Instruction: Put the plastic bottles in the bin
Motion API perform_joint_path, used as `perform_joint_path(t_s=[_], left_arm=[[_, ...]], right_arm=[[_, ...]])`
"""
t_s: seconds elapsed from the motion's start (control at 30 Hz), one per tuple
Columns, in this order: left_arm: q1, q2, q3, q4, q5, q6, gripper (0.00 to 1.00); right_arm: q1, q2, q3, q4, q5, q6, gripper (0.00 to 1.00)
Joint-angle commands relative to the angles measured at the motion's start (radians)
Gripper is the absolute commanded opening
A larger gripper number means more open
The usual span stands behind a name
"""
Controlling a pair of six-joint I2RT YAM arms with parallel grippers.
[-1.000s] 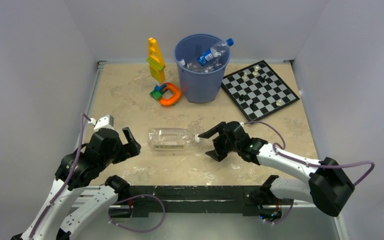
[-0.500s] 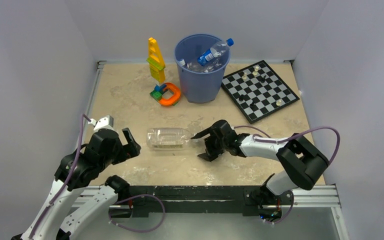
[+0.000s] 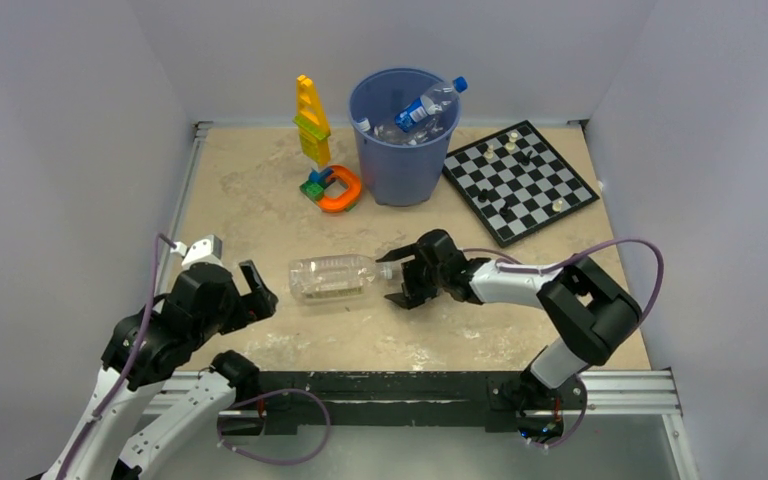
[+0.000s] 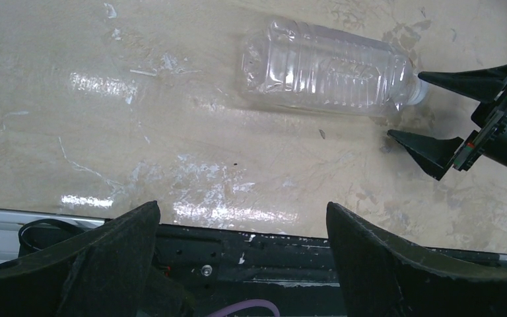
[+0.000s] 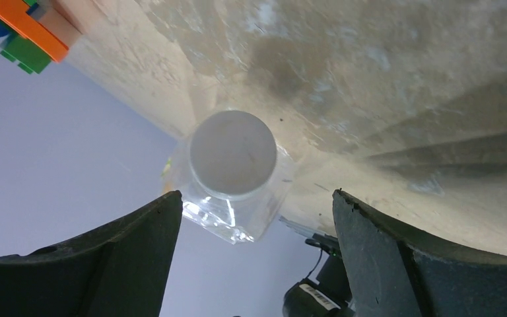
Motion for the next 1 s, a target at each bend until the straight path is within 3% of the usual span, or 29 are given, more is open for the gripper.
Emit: perform_joint_path(t_s=[0.0, 0.27, 0.37, 0.47, 0.57, 0.63, 0.83, 0.97], left_arm=[[0.005, -0.011, 0.031, 0.004, 0.014, 0.011, 0.99], [0.004, -0.014, 0.040, -0.008, 0.011, 0.011, 0.99], [0.004, -0.017, 0.040, -0.016, 0.005, 0.009, 0.99], [0.004, -0.016, 0.038, -0.012, 0.002, 0.011, 0.99], [0.005, -0.009, 0.041, -0.006, 0.007, 0.011, 1.00], [0.004, -0.008, 0.043, 0.005, 0.010, 0.008, 1.00], [0.005, 0.007, 0.046, 0.025, 0.004, 0.028, 1.00], [0.004, 0.019, 0.042, 0.028, 0.000, 0.032, 1.00]], right_arm=[[-0.019, 0.045, 0.074, 0.015, 0.028, 0.030, 0.87], [-0.028, 0.135, 0.167, -0.036, 0.050, 0.002, 0.85], [-0.028, 0.140, 0.200, -0.099, 0.082, -0.018, 0.80], [-0.028, 0.134, 0.200, -0.103, 0.108, -0.030, 0.64], [-0.029, 0.104, 0.229, -0.175, 0.180, -0.086, 0.36], [-0.029, 0.071, 0.241, -0.205, 0.206, -0.119, 0.25], [-0.029, -0.086, 0.246, -0.278, 0.346, -0.212, 0.12], [-0.028, -0.168, 0.286, -0.328, 0.448, -0.352, 0.11]])
